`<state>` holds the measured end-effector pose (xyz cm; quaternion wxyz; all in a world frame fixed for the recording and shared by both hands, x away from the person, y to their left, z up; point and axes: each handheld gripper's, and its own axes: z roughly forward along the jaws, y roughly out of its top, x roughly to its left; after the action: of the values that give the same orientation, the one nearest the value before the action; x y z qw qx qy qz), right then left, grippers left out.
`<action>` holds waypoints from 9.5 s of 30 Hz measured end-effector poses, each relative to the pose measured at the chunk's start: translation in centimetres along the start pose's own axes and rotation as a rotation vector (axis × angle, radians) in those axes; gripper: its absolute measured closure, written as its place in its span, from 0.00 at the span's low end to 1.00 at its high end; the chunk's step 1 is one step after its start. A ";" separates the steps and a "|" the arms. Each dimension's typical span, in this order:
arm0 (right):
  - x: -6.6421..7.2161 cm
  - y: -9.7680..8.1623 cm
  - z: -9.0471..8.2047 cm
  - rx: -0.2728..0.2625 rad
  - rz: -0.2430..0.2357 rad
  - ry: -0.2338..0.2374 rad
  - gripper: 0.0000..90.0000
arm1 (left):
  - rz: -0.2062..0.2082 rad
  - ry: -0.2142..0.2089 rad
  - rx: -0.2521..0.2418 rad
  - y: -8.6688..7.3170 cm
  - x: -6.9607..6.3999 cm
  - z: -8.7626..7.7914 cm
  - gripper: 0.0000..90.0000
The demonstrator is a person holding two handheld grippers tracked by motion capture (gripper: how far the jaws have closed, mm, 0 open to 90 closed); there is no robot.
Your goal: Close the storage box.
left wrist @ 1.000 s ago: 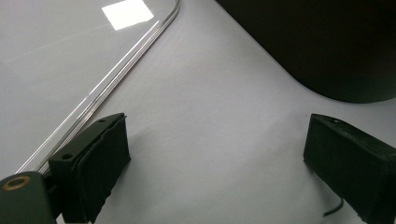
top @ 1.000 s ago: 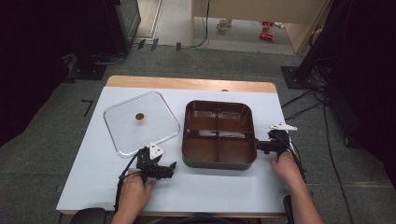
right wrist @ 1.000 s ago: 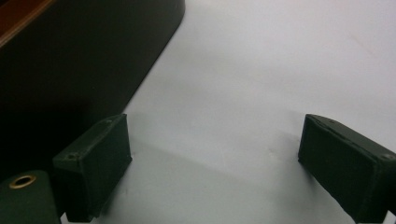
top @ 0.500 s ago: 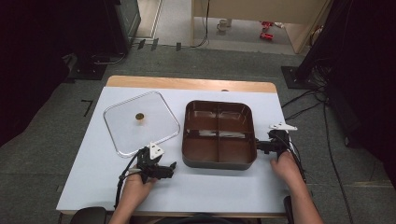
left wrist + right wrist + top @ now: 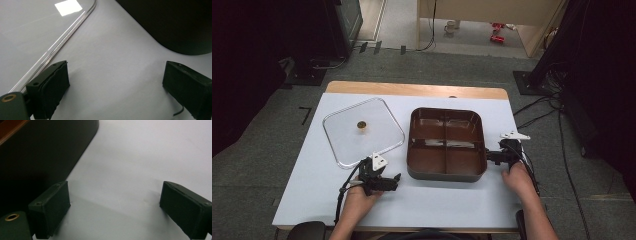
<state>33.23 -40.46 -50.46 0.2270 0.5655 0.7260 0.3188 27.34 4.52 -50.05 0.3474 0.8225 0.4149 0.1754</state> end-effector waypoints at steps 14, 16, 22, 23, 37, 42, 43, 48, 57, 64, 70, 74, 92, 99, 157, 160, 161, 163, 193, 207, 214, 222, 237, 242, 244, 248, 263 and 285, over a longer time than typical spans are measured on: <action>0.0 0.0 0.0 0.000 0.000 0.000 0.10 | 0.000 0.004 0.003 0.0 -0.1 0.0 0.07; 0.0 0.0 0.0 0.000 0.000 0.000 0.10 | -0.002 0.008 0.007 0.1 -0.1 0.0 0.07; 0.0 0.0 0.0 0.000 0.000 0.000 0.10 | 0.005 0.001 0.048 0.7 -0.3 -0.2 0.16; 0.0 0.0 0.0 0.000 0.000 0.000 0.10 | 0.023 -0.009 0.069 1.0 -0.4 -0.3 0.17; 0.0 0.0 0.0 0.000 0.000 0.000 0.10 | 0.025 -0.085 0.101 2.1 -0.2 -1.0 0.26; 0.0 0.0 0.0 0.000 0.000 0.000 0.10 | 0.030 -0.086 0.087 2.4 0.0 -1.4 0.27; 0.0 0.0 0.0 0.000 0.000 0.000 0.10 | 0.035 -0.086 0.087 2.5 0.1 -1.4 0.27; 0.0 0.0 0.0 0.000 0.000 0.000 0.10 | 0.026 -0.096 0.094 3.1 0.3 -1.6 0.28; 0.0 0.0 0.0 0.000 0.000 0.000 0.10 | 0.027 -0.104 0.086 4.1 0.9 -1.7 0.29; 0.0 0.0 0.0 0.000 0.000 0.000 0.10 | 0.027 -0.102 0.077 4.7 1.9 -1.7 0.33; 0.0 0.0 0.0 0.000 0.000 0.000 0.10 | 0.016 -0.090 0.070 5.2 3.1 -1.6 0.33; 0.0 0.0 0.0 0.000 0.001 0.000 0.10 | 0.007 -0.079 0.070 5.5 4.1 -1.5 0.34; 0.0 0.0 0.0 0.000 0.000 0.000 0.10 | -0.017 -0.032 0.053 6.7 8.0 -0.6 0.37; 0.0 0.0 0.0 0.000 0.000 0.000 0.10 | -0.008 -0.004 0.052 7.7 9.0 -0.3 0.39; 0.0 0.0 0.0 -0.002 0.000 -0.001 0.10 | -0.114 0.111 0.073 7.0 16.0 3.4 0.64; 0.0 0.0 0.0 -0.002 0.000 0.000 0.10 | -0.115 0.109 0.073 7.1 16.0 3.3 0.65; 0.0 0.0 0.0 -0.002 0.000 -0.001 0.10 | -0.114 0.109 0.073 7.1 16.0 3.3 0.65; 0.0 0.0 0.0 -0.001 -0.002 0.000 0.10 | -0.111 0.105 0.081 7.1 16.0 3.2 0.65; 0.0 0.0 0.0 0.000 -0.001 -0.001 0.10 | -0.040 0.001 -0.043 11.2 13.3 -2.8 0.65; 0.0 0.0 0.0 0.000 -0.002 -0.001 0.10 | 0.052 -0.118 -0.062 13.0 9.3 -1.8 0.65; 0.0 0.0 0.0 0.000 -0.002 -0.001 0.10 | 0.095 -0.141 -0.069 13.6 7.2 -0.9 0.65; 0.0 0.0 0.0 0.000 -0.004 -0.001 0.10 | 0.125 -0.179 -0.049 14.6 5.1 0.4 0.65; 0.0 0.0 0.0 -0.001 -0.003 0.000 0.10 | 0.196 -0.247 -0.046 17.8 0.4 2.6 0.65; 0.0 0.0 0.0 -0.003 -0.004 -0.001 0.10 | 0.192 -0.262 -0.038 18.1 -0.7 3.5 0.65; 0.0 0.0 0.0 -0.003 -0.005 -0.001 0.10 | 0.201 -0.267 -0.023 18.2 -1.3 4.0 0.65; 0.0 0.0 0.0 -0.001 -0.003 -0.001 0.10 | 0.218 -0.279 -0.013 18.3 -2.2 4.7 0.65; 0.0 0.0 0.0 -0.001 -0.004 -0.001 0.10 | 0.253 -0.309 0.005 18.8 -5.5 6.6 0.65; 0.0 0.0 0.0 0.000 -0.004 -0.001 0.10 | 0.275 -0.302 0.024 18.5 -7.1 7.6 0.64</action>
<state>33.20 -40.49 -50.46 0.2279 0.5641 0.7272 0.3179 37.82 -12.08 -42.08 0.3685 0.8925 0.2437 0.0910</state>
